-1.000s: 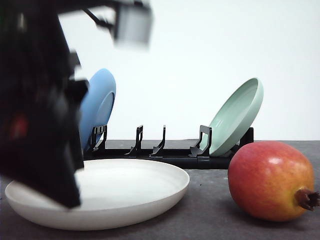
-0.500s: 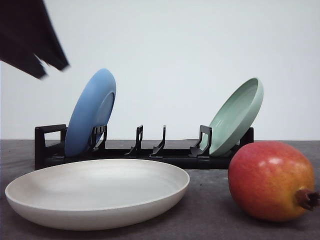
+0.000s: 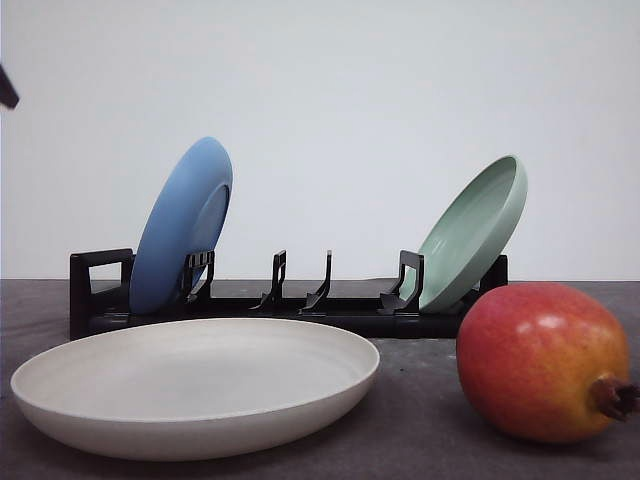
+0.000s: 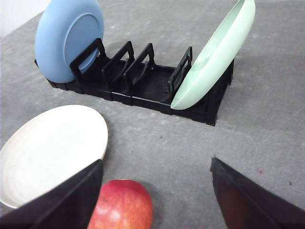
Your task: Place pomegranate in white plate
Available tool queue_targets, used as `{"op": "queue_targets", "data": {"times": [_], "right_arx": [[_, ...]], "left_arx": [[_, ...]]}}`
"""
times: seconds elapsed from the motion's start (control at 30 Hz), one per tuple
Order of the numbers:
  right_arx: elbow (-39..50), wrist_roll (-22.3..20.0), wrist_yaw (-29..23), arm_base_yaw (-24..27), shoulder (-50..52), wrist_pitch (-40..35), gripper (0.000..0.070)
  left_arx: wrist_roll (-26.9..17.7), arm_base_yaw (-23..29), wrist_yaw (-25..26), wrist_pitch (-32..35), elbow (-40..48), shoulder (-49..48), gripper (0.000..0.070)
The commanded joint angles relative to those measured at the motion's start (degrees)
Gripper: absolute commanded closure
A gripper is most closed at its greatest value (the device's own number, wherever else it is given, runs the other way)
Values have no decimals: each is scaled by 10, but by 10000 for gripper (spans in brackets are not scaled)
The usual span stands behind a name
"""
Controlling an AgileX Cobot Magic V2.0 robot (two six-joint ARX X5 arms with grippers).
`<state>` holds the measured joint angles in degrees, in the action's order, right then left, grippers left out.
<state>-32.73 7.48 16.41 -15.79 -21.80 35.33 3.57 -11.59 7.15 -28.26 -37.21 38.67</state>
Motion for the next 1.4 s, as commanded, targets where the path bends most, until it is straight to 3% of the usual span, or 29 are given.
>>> {"op": "queue_targets", "data": {"times": [0.0,0.17,0.3,0.43,0.63,0.8,0.93,1.17,1.37], "right_arx": [[-9,13,1,-3,-2,-5,244],[-11,79,14,-3,-9,3,244],[-31,117,22,-6,-50,56,244],[-70,114,12,-18,-124,114,243],[-129,103,-10,-57,-248,131,231],[-169,99,-65,-108,-343,156,205],[-190,104,-79,-150,-404,154,91],[-194,124,-92,-204,-466,131,79],[-194,127,-104,-220,-506,124,55]], "left_arx": [[17,6,19,8,10,-8,336],[17,11,23,6,26,-25,336],[16,11,21,9,26,-27,336],[16,11,14,9,26,-27,336],[9,11,2,9,26,-27,340],[1,11,-4,9,26,-26,340],[-1,11,-14,9,26,-26,340],[-3,11,-18,9,26,-26,346],[-3,11,-18,9,26,-26,346]]}}
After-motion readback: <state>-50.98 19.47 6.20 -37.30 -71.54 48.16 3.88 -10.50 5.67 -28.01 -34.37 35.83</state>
